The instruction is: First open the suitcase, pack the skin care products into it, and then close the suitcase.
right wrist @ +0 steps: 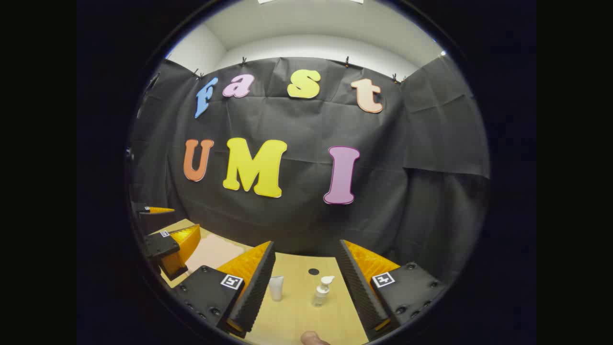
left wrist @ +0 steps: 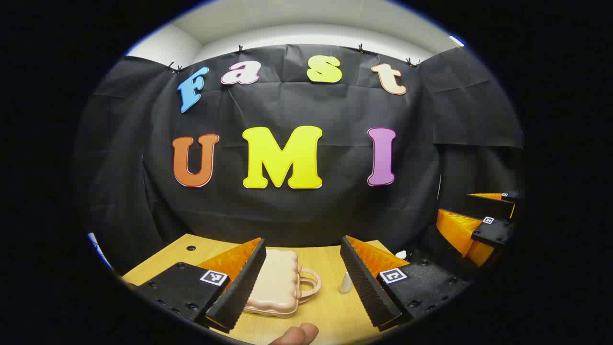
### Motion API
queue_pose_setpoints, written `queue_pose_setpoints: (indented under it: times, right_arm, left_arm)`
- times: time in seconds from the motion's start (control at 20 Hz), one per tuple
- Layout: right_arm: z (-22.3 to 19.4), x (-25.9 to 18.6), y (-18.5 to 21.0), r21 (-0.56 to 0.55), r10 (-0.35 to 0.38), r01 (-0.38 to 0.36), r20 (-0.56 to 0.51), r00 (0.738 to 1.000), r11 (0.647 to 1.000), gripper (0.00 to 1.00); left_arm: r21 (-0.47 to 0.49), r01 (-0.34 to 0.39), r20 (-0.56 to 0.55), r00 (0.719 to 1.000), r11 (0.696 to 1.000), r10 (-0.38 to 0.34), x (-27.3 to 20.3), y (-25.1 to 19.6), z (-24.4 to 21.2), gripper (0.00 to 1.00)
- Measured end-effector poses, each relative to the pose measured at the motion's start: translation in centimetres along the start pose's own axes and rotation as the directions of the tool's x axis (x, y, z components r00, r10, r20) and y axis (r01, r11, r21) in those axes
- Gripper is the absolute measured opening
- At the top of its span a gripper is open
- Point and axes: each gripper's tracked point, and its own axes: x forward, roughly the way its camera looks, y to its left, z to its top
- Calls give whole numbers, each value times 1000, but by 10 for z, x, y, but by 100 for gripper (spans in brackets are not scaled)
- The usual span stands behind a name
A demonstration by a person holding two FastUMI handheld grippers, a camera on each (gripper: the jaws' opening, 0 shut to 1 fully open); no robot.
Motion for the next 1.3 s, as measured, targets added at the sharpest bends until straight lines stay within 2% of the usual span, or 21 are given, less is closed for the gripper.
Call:
queue_pose_setpoints:
  times: [0.5,0.65,0.75,0.8,0.9,1.05,1.15,1.3]
  right_arm:
    - [-10,6,-9,-21,6,-6,-15,1000,1000,77]
    - [-11,12,-35,-68,-34,34,-1,999,997,79]
    - [-12,17,-60,-105,-81,82,10,997,991,79]
    - [-13,17,-73,-124,-103,104,19,995,987,79]
    - [-16,18,-96,-159,-134,137,32,991,978,79]
    - [-17,18,-128,-144,-159,163,39,987,976,77]
    - [-21,23,-148,-107,-185,187,29,982,977,78]
    - [-38,30,-160,-71,-195,194,-14,981,978,79]
  left_arm:
    - [27,-17,-13,1000,999,17,11,-8,-15,99]
    - [154,-26,-2,1000,988,27,28,1,-41,99]
    - [298,-36,-3,999,954,38,42,8,-64,99]
    - [370,-24,-5,1000,929,28,49,7,-74,99]
    - [513,-8,-8,1000,858,14,63,2,-93,98]
    - [684,21,-34,999,729,3,80,-1,-130,98]
    - [765,59,-78,997,642,2,91,-2,-160,98]
    - [891,100,-115,993,443,6,103,-9,-198,97]
